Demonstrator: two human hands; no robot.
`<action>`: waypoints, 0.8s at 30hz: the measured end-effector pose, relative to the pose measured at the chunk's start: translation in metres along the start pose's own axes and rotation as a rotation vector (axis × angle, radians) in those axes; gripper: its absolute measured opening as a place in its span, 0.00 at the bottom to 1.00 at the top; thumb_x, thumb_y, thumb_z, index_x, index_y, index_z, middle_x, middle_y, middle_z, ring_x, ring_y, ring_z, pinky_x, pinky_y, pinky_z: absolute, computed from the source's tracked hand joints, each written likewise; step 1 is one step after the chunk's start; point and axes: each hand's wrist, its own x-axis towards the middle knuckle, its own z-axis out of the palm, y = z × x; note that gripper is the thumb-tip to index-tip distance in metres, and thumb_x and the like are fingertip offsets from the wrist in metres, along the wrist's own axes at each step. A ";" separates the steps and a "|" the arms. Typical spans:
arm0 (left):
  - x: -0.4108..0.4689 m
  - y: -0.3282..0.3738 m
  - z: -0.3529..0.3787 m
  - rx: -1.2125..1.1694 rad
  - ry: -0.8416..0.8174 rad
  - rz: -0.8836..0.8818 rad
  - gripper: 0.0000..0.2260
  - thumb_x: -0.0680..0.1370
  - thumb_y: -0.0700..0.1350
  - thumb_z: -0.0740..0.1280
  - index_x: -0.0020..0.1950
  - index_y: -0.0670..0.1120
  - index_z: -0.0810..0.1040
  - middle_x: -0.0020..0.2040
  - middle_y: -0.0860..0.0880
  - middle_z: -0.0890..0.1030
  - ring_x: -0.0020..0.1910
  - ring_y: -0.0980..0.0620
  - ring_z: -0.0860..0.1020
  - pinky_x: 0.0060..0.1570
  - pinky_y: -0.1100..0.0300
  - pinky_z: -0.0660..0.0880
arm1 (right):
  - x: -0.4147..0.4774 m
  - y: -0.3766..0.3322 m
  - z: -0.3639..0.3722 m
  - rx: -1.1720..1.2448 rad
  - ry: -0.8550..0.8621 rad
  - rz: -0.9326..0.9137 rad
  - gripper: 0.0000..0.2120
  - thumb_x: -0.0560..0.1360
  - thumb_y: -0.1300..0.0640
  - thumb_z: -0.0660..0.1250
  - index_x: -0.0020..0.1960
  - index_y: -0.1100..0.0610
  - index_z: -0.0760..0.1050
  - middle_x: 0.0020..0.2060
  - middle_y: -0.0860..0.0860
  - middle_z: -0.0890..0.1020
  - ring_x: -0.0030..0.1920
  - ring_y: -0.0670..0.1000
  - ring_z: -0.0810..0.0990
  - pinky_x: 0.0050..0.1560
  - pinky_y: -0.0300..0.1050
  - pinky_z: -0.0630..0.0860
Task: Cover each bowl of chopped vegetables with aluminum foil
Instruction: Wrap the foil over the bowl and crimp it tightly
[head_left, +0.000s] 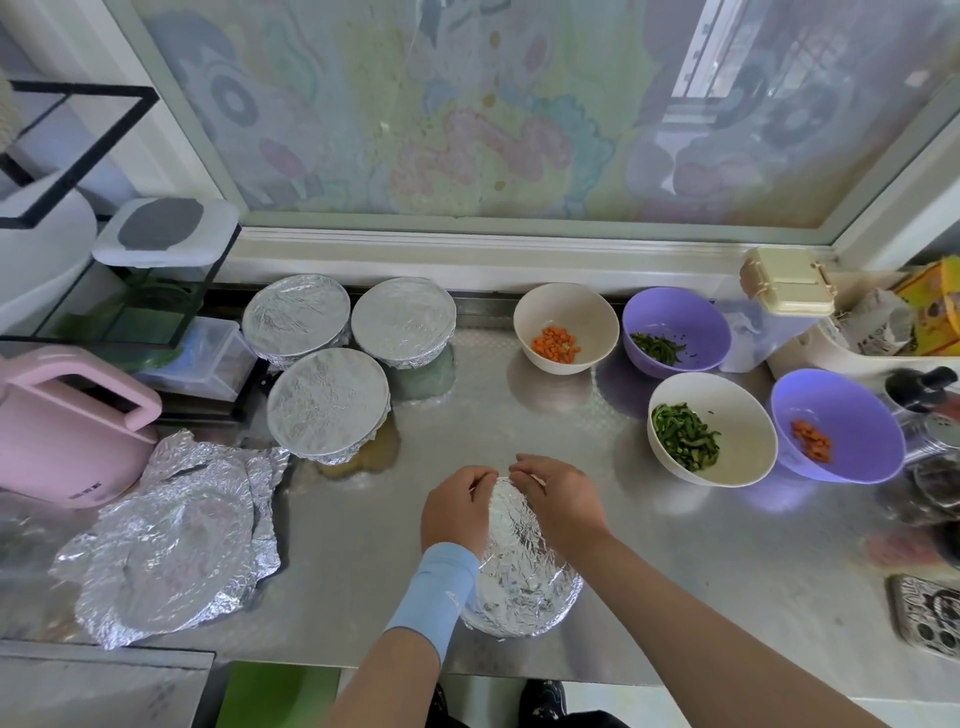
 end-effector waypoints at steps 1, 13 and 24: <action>-0.004 -0.001 0.001 -0.005 0.035 -0.017 0.08 0.80 0.48 0.64 0.50 0.53 0.82 0.46 0.58 0.83 0.45 0.56 0.79 0.46 0.62 0.75 | -0.001 0.000 0.000 -0.037 0.026 -0.030 0.10 0.78 0.51 0.67 0.57 0.49 0.81 0.55 0.42 0.82 0.54 0.44 0.78 0.57 0.40 0.73; 0.007 0.005 -0.002 -0.043 -0.109 0.076 0.10 0.76 0.41 0.66 0.50 0.53 0.84 0.49 0.58 0.83 0.50 0.60 0.79 0.54 0.67 0.74 | -0.013 -0.002 0.004 0.169 0.111 0.157 0.04 0.75 0.52 0.71 0.46 0.46 0.84 0.35 0.39 0.83 0.37 0.39 0.79 0.38 0.34 0.73; 0.000 0.007 0.001 0.131 -0.024 0.016 0.08 0.78 0.44 0.62 0.50 0.52 0.80 0.48 0.56 0.81 0.47 0.56 0.77 0.48 0.63 0.72 | -0.010 0.001 -0.005 0.105 0.071 0.132 0.05 0.76 0.53 0.68 0.48 0.48 0.84 0.38 0.40 0.83 0.40 0.39 0.79 0.41 0.31 0.73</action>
